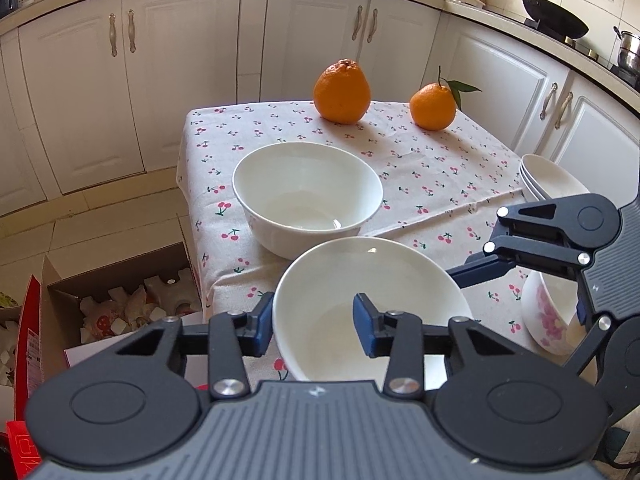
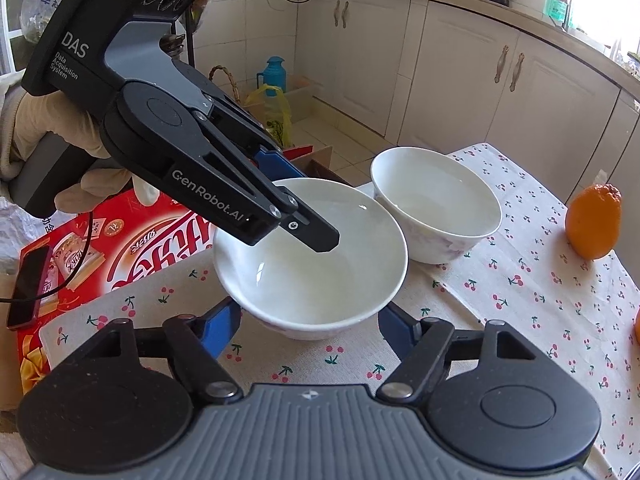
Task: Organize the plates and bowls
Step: 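Lift the bowl with the left tool toward the other white bowl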
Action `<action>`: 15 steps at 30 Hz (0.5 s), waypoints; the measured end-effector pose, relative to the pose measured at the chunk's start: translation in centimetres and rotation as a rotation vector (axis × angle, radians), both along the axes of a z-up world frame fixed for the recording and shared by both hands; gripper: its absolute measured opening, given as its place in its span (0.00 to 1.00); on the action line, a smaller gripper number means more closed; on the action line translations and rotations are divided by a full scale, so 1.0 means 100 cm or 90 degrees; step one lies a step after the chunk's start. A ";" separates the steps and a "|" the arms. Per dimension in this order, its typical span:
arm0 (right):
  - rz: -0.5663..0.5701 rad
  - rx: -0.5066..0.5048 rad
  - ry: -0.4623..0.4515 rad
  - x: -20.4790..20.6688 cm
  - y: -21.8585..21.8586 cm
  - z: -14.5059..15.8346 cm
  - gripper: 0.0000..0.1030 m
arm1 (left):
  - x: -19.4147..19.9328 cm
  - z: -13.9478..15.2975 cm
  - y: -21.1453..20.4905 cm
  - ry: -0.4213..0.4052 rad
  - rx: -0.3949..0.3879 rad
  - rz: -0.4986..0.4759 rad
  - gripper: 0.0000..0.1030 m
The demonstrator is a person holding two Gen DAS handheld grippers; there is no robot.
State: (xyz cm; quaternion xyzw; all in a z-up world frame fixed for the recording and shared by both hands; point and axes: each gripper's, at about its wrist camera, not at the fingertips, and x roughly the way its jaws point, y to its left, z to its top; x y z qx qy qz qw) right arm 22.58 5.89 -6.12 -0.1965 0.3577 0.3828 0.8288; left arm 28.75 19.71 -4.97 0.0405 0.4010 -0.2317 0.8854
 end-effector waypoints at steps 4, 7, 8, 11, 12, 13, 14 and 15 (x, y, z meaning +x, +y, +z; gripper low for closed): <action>-0.004 0.004 0.002 0.001 -0.001 0.000 0.78 | 0.001 0.000 -0.001 0.001 0.000 -0.002 0.39; -0.005 0.004 0.003 0.000 -0.001 0.001 0.78 | 0.001 0.001 -0.001 0.000 0.002 -0.002 0.39; -0.005 0.004 0.001 -0.001 -0.002 0.002 0.78 | 0.000 0.002 -0.002 -0.001 0.003 -0.002 0.39; -0.005 0.007 -0.001 -0.003 -0.004 0.007 0.78 | -0.003 0.005 -0.004 -0.006 0.004 -0.003 0.39; -0.005 0.009 -0.001 -0.004 -0.006 0.009 0.78 | -0.004 0.007 -0.005 -0.007 0.003 -0.004 0.39; -0.006 0.011 -0.001 -0.005 -0.008 0.011 0.78 | -0.005 0.008 -0.007 -0.008 0.003 -0.004 0.39; -0.007 0.014 -0.001 -0.006 -0.010 0.014 0.78 | -0.006 0.010 -0.009 -0.010 0.005 -0.005 0.39; -0.008 0.015 0.000 -0.008 -0.012 0.016 0.78 | -0.008 0.011 -0.011 -0.011 0.007 -0.007 0.39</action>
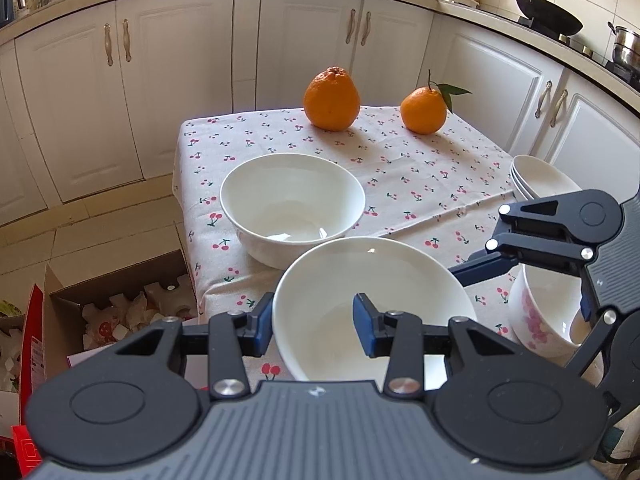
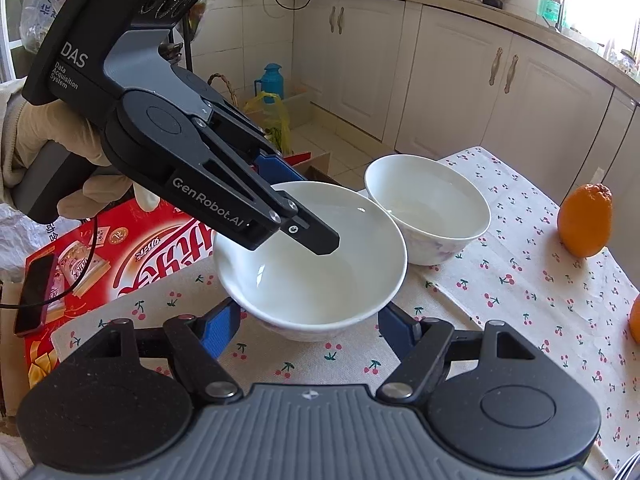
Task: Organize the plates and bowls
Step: 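Lift the bowl with the left tool toward the other white bowl, then lower the held bowl into the other white bowl with the left tool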
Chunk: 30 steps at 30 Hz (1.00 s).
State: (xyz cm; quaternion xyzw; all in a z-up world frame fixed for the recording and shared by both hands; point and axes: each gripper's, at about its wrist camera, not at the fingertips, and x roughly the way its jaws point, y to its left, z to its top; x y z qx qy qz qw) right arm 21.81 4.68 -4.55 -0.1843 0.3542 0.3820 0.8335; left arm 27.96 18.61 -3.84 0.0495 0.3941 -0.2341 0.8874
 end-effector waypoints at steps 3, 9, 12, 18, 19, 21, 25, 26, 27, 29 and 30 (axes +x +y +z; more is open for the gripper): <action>-0.005 0.003 -0.002 -0.007 -0.008 0.007 0.78 | -0.006 0.005 -0.008 -0.004 -0.001 -0.005 0.39; -0.017 0.002 -0.014 -0.024 -0.029 0.020 0.78 | -0.019 0.018 -0.028 -0.017 -0.001 -0.026 0.39; -0.024 0.002 -0.020 -0.030 -0.041 0.026 0.78 | -0.025 0.023 -0.041 -0.023 0.001 -0.037 0.39; -0.047 0.011 -0.032 -0.047 -0.067 0.036 0.78 | -0.034 0.033 -0.069 -0.035 0.004 -0.066 0.39; -0.051 0.011 -0.035 -0.049 -0.071 0.037 0.78 | -0.035 0.035 -0.074 -0.038 0.006 -0.072 0.39; -0.060 0.014 -0.040 -0.054 -0.080 0.040 0.78 | -0.037 0.038 -0.084 -0.043 0.008 -0.082 0.39; -0.077 0.019 -0.046 -0.062 -0.098 0.044 0.78 | -0.041 0.041 -0.102 -0.049 0.011 -0.103 0.39; -0.082 0.019 -0.048 -0.064 -0.103 0.044 0.78 | -0.041 0.041 -0.106 -0.049 0.010 -0.108 0.39; -0.086 0.019 -0.049 -0.066 -0.107 0.044 0.78 | -0.042 0.040 -0.111 -0.049 0.009 -0.112 0.39; -0.096 0.017 -0.050 -0.070 -0.114 0.044 0.78 | -0.042 0.039 -0.120 -0.050 0.009 -0.121 0.39; -0.100 0.017 -0.051 -0.072 -0.117 0.044 0.78 | -0.043 0.039 -0.124 -0.049 0.009 -0.125 0.39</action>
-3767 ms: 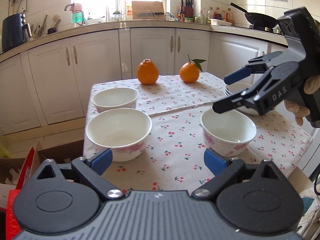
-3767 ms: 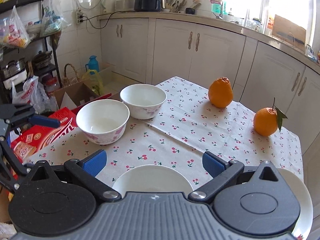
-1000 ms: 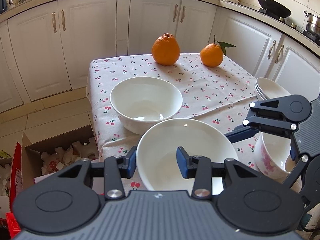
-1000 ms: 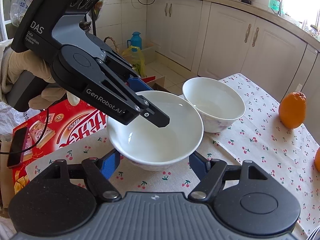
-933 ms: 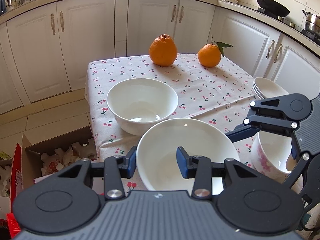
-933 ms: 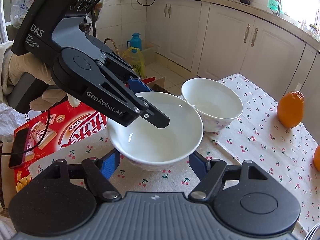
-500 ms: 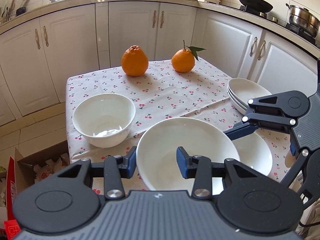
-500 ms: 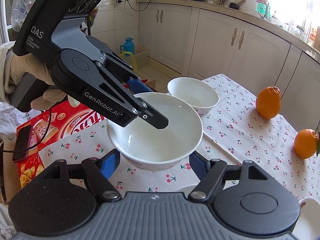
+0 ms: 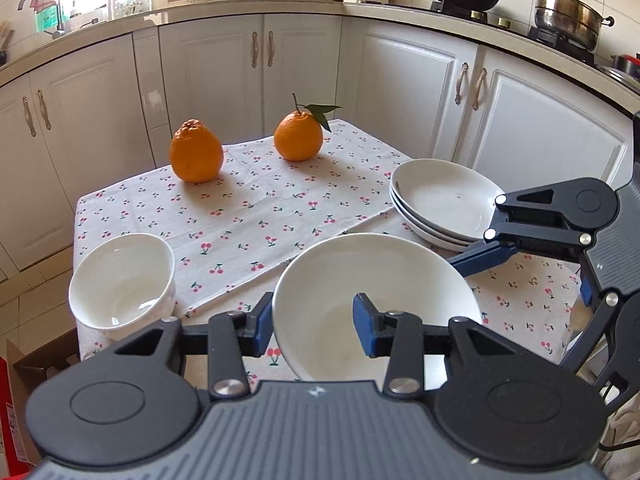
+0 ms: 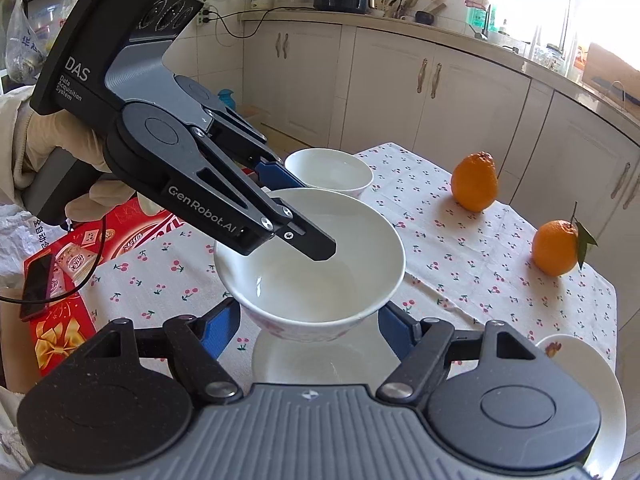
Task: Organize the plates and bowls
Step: 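Lower the held bowl into the other white bowl with the left tool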
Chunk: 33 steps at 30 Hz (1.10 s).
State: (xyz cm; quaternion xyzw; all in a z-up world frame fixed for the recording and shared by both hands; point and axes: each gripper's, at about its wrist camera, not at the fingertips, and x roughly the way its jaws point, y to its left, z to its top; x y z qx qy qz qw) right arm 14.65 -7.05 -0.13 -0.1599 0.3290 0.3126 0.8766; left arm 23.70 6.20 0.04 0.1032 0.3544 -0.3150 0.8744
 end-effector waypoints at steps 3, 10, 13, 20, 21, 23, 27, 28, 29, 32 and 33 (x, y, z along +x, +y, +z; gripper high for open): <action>-0.012 0.000 0.002 -0.004 -0.010 -0.002 0.78 | -0.001 -0.002 -0.011 0.002 -0.001 -0.012 0.39; -0.030 0.002 0.017 -0.010 -0.024 -0.009 0.78 | -0.002 -0.011 -0.028 0.015 -0.002 -0.025 0.39; -0.033 0.005 0.024 -0.013 -0.028 -0.012 0.78 | -0.002 -0.015 -0.031 0.021 -0.002 -0.027 0.39; -0.040 0.007 0.042 -0.012 -0.031 -0.019 0.78 | -0.003 -0.024 -0.036 0.027 0.004 -0.030 0.39; -0.041 0.005 0.044 -0.012 -0.032 -0.020 0.78 | -0.003 -0.025 -0.037 0.027 0.005 -0.031 0.39; -0.042 0.004 0.047 -0.012 -0.032 -0.022 0.78 | -0.004 -0.026 -0.037 0.027 0.005 -0.033 0.39; -0.044 0.004 0.055 -0.011 -0.032 -0.025 0.78 | -0.005 -0.028 -0.038 0.024 0.010 -0.036 0.39; -0.044 0.004 0.056 -0.011 -0.032 -0.025 0.78 | -0.006 -0.029 -0.039 0.021 0.013 -0.038 0.39; -0.044 0.003 0.056 -0.011 -0.032 -0.026 0.78 | -0.006 -0.029 -0.040 0.018 0.016 -0.039 0.39; -0.043 0.002 0.059 -0.011 -0.032 -0.026 0.78 | -0.005 -0.030 -0.040 0.021 0.015 -0.039 0.39; -0.043 0.002 0.060 -0.010 -0.032 -0.026 0.78 | -0.005 -0.031 -0.040 0.022 0.015 -0.039 0.39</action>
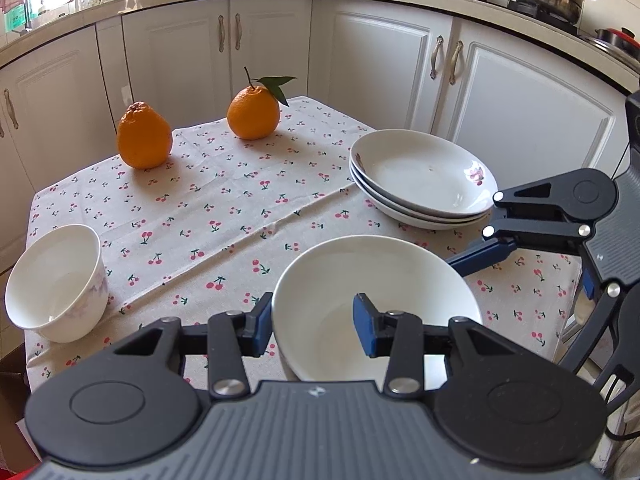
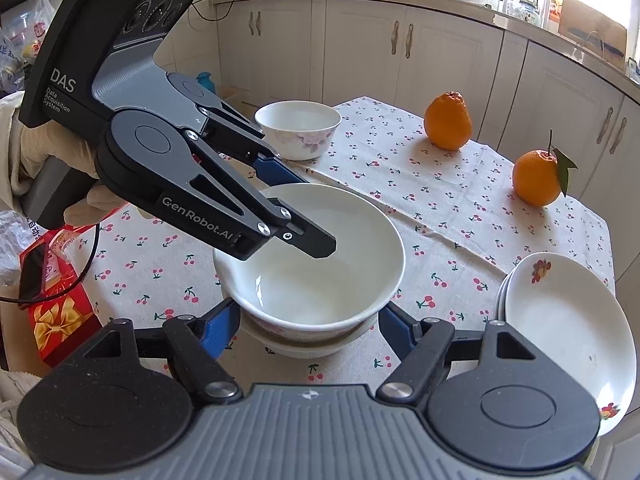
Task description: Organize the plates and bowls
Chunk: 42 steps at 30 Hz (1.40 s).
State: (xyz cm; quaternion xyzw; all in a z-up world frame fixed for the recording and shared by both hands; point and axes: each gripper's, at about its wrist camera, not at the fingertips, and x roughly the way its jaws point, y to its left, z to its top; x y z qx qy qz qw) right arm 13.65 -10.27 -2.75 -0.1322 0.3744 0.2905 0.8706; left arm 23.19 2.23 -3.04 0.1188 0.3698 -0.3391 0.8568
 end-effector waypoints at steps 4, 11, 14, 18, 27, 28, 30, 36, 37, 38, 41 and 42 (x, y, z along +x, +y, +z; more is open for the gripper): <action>0.001 -0.003 0.002 0.001 0.001 0.000 0.78 | 0.000 -0.002 0.000 0.002 0.000 0.001 0.39; 0.001 -0.006 0.005 0.003 0.002 -0.002 0.78 | 0.001 -0.007 0.001 0.005 -0.002 0.005 0.39; 0.000 -0.005 0.007 0.003 0.001 -0.002 0.79 | 0.002 -0.008 0.002 0.007 -0.008 0.005 0.41; 0.003 -0.001 -0.007 0.001 0.002 0.001 0.90 | -0.002 -0.007 0.003 -0.005 -0.013 0.000 0.64; 0.009 0.002 -0.022 -0.001 0.004 0.008 0.97 | -0.016 0.001 0.025 -0.024 -0.027 0.026 0.69; 0.009 0.001 -0.024 -0.001 0.005 0.008 0.97 | -0.019 0.002 0.028 -0.027 -0.030 0.029 0.70; 0.010 -0.001 -0.026 -0.003 0.006 0.009 0.98 | -0.024 0.002 0.034 -0.030 -0.036 0.034 0.70; 0.014 -0.012 -0.028 -0.005 0.010 0.010 0.99 | -0.028 -0.006 0.045 -0.018 -0.057 0.049 0.70; 0.015 -0.014 -0.028 -0.005 0.011 0.011 0.99 | -0.029 -0.007 0.045 -0.015 -0.059 0.049 0.70; 0.017 -0.018 -0.031 -0.006 0.012 0.012 0.99 | -0.029 -0.008 0.046 -0.014 -0.061 0.049 0.70; 0.022 -0.025 -0.038 -0.007 0.015 0.016 0.99 | -0.031 -0.004 0.050 -0.027 -0.068 0.050 0.72; 0.024 -0.026 -0.040 -0.007 0.015 0.018 0.99 | -0.032 -0.002 0.052 -0.032 -0.070 0.052 0.74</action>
